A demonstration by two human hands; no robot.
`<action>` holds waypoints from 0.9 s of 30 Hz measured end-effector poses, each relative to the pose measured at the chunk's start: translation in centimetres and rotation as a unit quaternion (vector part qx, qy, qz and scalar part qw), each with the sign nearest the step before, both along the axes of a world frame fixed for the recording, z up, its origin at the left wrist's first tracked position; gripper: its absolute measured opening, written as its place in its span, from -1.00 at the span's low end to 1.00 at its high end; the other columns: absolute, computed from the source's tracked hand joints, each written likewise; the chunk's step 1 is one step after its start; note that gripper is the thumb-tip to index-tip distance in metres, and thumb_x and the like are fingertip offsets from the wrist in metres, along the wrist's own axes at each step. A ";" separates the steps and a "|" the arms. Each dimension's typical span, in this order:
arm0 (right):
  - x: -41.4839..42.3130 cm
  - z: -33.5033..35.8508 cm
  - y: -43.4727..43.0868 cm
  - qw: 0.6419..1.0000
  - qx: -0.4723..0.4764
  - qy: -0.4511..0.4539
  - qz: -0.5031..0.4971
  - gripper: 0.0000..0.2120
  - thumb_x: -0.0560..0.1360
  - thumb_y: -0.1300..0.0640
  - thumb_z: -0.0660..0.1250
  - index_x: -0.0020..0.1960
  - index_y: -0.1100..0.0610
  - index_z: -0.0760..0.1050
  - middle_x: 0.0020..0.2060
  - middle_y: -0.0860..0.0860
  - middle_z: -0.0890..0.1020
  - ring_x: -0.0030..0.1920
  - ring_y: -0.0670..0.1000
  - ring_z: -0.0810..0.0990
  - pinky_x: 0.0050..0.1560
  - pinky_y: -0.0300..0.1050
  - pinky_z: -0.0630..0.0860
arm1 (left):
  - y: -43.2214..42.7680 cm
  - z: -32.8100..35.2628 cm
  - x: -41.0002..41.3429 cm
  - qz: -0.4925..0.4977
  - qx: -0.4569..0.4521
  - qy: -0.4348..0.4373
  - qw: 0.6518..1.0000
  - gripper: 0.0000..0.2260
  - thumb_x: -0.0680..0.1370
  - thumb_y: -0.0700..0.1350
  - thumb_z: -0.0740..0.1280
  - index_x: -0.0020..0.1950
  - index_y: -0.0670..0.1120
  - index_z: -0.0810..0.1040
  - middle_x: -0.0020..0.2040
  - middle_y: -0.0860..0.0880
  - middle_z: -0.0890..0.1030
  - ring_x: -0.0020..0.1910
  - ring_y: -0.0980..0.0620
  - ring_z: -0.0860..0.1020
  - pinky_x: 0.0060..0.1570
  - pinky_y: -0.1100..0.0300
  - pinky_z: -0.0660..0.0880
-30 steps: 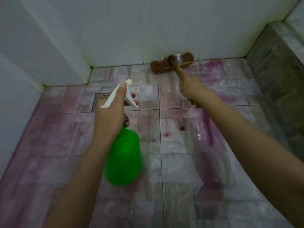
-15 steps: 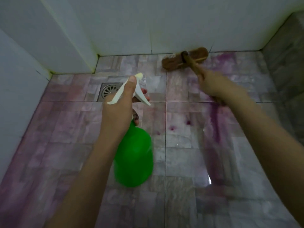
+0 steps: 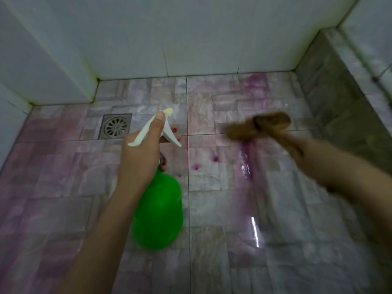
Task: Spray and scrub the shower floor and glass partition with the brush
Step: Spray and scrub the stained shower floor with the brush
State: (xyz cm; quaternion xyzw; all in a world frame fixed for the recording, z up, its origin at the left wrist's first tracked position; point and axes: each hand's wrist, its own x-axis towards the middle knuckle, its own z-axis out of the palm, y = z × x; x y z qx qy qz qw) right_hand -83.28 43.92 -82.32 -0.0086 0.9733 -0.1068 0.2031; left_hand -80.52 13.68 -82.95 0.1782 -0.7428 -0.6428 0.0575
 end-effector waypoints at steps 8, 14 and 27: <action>-2.5 -1.8 -1.7 0.999 -0.028 0.042 -0.003 -0.52 0.66 0.01 -0.08 0.43 -0.45 -0.11 -0.13 0.23 0.53 -0.47 0.16 0.54 -0.59 -0.08 0.50 | 0.9 0.3 2.1 -0.019 -0.010 -0.021 1.000 -0.68 0.58 0.29 0.24 -0.18 0.24 0.72 -0.04 -0.34 0.67 -0.15 0.00 0.56 -0.25 0.28 0.52; 6.5 -0.3 -2.6 0.998 -0.055 -0.039 0.015 -0.41 0.65 0.00 -0.04 0.12 -0.73 -0.23 -0.20 0.17 0.58 -0.36 0.16 0.58 -0.44 0.00 0.57 | 0.4 0.4 4.4 -0.050 -0.016 -0.036 0.998 -0.77 0.64 0.18 0.21 -0.02 0.30 0.67 -0.25 0.22 0.70 -0.19 0.06 0.47 -0.37 0.54 0.41; 7.7 -1.8 -2.6 0.997 -0.043 0.023 0.053 -0.40 0.66 0.09 -0.02 0.39 -0.46 -0.28 -0.35 0.18 0.55 -0.46 0.14 0.51 -0.55 -0.09 0.43 | -0.1 -0.4 9.5 -0.014 0.018 -0.038 0.999 -0.66 0.42 0.39 0.25 -0.01 0.30 0.71 -0.03 0.04 0.75 -0.02 -0.22 0.65 0.04 -0.20 0.58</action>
